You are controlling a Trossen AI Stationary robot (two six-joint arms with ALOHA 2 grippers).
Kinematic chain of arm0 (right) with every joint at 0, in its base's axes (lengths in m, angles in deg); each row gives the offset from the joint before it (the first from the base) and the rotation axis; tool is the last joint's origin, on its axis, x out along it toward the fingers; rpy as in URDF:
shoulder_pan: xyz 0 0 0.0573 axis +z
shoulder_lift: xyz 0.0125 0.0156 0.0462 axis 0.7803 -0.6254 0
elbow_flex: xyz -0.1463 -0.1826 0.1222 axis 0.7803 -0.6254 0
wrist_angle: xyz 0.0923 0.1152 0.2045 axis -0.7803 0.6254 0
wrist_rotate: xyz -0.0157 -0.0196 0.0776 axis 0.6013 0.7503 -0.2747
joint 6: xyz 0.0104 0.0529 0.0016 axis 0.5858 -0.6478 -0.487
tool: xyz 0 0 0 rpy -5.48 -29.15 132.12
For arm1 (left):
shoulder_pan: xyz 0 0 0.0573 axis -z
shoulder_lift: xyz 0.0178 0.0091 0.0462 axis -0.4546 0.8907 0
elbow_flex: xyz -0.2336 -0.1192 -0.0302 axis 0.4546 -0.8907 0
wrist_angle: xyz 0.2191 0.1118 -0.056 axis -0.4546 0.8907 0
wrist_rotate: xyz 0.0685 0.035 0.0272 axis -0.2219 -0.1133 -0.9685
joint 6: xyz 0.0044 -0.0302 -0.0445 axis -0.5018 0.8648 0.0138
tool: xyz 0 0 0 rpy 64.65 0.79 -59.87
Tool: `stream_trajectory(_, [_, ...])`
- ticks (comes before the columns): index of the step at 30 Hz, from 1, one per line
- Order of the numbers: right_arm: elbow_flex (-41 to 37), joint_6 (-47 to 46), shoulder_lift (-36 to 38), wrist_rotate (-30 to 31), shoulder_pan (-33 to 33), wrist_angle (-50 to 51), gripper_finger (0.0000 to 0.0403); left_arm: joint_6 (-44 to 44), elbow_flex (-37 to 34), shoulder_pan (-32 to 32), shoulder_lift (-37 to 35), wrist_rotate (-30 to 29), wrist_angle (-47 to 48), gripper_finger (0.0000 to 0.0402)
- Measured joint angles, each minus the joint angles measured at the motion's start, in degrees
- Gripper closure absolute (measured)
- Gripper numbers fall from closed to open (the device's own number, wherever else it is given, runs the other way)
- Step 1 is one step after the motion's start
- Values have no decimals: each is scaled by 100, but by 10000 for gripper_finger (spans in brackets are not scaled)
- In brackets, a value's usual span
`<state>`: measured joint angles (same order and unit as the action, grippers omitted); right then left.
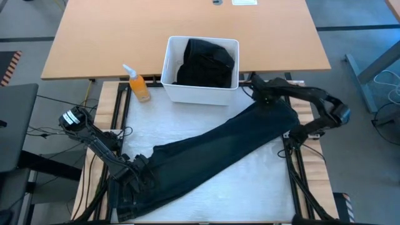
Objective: Fold laundry
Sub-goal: Fold the blue long pants
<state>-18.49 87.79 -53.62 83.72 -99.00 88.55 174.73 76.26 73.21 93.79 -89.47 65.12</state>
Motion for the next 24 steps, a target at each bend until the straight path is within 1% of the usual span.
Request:
stream_trajectory(4, [-11,751,-534,261,75,89,240,-68,2,-28,0,49,8,402])
stream_trajectory(8, [-10,1121,-999,990,208,-193,240,-144,2,-116,0,92,8,402])
stream_trajectory(9, [-8,1182,-1089,1091,236,-231,240,-161,2,-132,0,98,9,402])
stream_trajectory(13, [-7,1513,-1505,1104,256,-282,240,-300,2,-182,-2,102,8,402])
stream_trajectory(15, [-7,1617,-1703,1214,260,-312,246,-347,2,-190,-2,104,9,402])
stream_trajectory(17, [0,1636,-1850,1273,263,-311,265,-356,1,-190,-1,86,19,402])
stream_trajectory(18, [2,1657,-1906,1286,264,-306,282,-356,0,-192,-2,85,24,402])
stream_trajectory(19, [4,1698,-1933,1298,267,-283,304,-359,0,-192,-2,87,24,402])
stream_trajectory(21, [-5,1747,-1926,1367,313,-213,359,-373,0,-192,-2,85,22,402])
stream_trajectory(22, [-7,1749,-1899,1527,356,-174,379,-375,0,-191,0,80,24,402])
stream_trajectory(24, [-5,1726,-1768,1995,449,-57,385,-376,0,-191,-2,75,22,402])
